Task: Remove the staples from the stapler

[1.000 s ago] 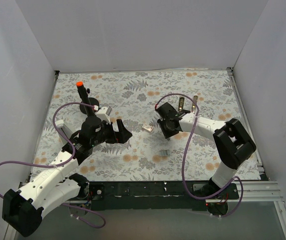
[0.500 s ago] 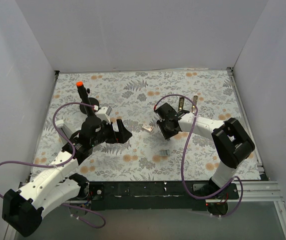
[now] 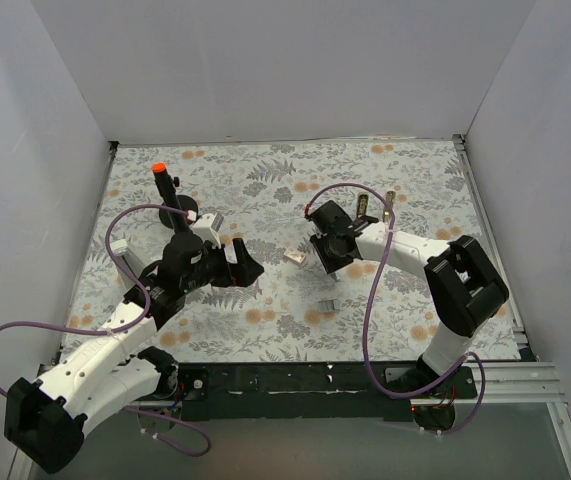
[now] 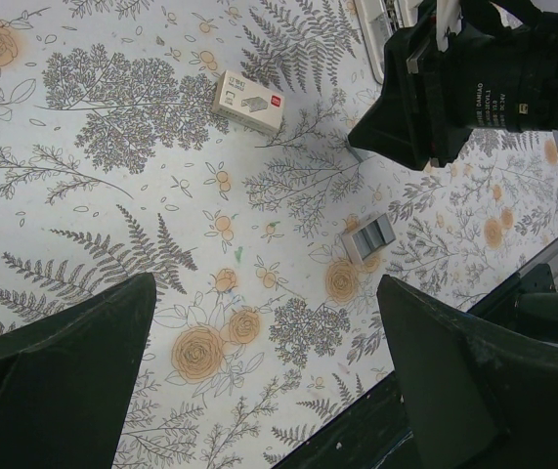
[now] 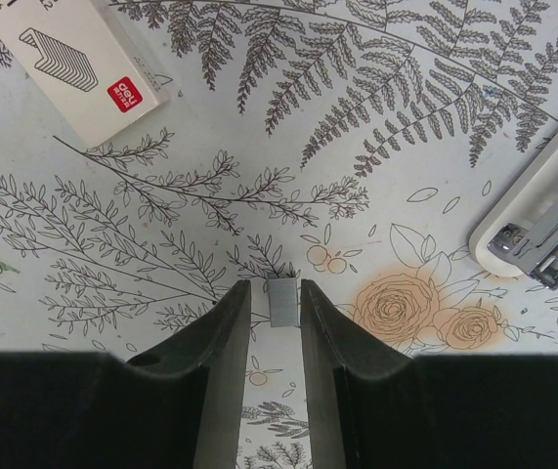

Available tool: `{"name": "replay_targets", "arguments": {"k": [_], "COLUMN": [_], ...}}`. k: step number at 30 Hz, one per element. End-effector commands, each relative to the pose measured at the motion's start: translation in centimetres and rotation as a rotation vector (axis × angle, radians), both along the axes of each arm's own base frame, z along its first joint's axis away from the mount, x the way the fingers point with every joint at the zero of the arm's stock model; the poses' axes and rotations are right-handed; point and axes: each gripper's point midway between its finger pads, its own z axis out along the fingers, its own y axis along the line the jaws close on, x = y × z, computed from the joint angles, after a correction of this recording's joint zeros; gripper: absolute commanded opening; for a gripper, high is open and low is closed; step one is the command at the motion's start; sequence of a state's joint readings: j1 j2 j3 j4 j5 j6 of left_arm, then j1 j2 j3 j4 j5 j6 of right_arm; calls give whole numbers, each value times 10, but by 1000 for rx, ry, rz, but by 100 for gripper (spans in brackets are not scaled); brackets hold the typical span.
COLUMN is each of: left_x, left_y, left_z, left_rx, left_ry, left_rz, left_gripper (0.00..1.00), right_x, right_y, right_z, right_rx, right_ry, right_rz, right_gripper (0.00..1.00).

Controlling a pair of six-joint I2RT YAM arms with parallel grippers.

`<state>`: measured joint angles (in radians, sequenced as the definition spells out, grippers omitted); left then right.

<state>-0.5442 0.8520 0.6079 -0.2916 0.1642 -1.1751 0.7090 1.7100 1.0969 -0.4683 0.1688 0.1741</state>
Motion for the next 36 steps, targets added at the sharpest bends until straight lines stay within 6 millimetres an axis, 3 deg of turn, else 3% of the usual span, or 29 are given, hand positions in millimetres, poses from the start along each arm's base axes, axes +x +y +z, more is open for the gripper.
{"name": "replay_targets", "arguments": {"k": [1,12,27,36], "left_x": [3,3,3,4], "left_y": [3,3,4,4], "left_z": [2,1,2,3], "left_rx": [9,11,10,8], "left_ry": [-13,-11,-16,-18], "left_rz": [14,12,14,15], "left_gripper": [98,98,98,98], "right_x": [3,-7,-11,-15], "right_y": [6,-1,-10,-8], "right_z": [5,-13,-24,-25], "right_rx": [6,-18,-50,-31], "right_ry": [-7,33,38,54], "right_rz": [32,42,31,27], "right_gripper": [35,36,36,29]}}
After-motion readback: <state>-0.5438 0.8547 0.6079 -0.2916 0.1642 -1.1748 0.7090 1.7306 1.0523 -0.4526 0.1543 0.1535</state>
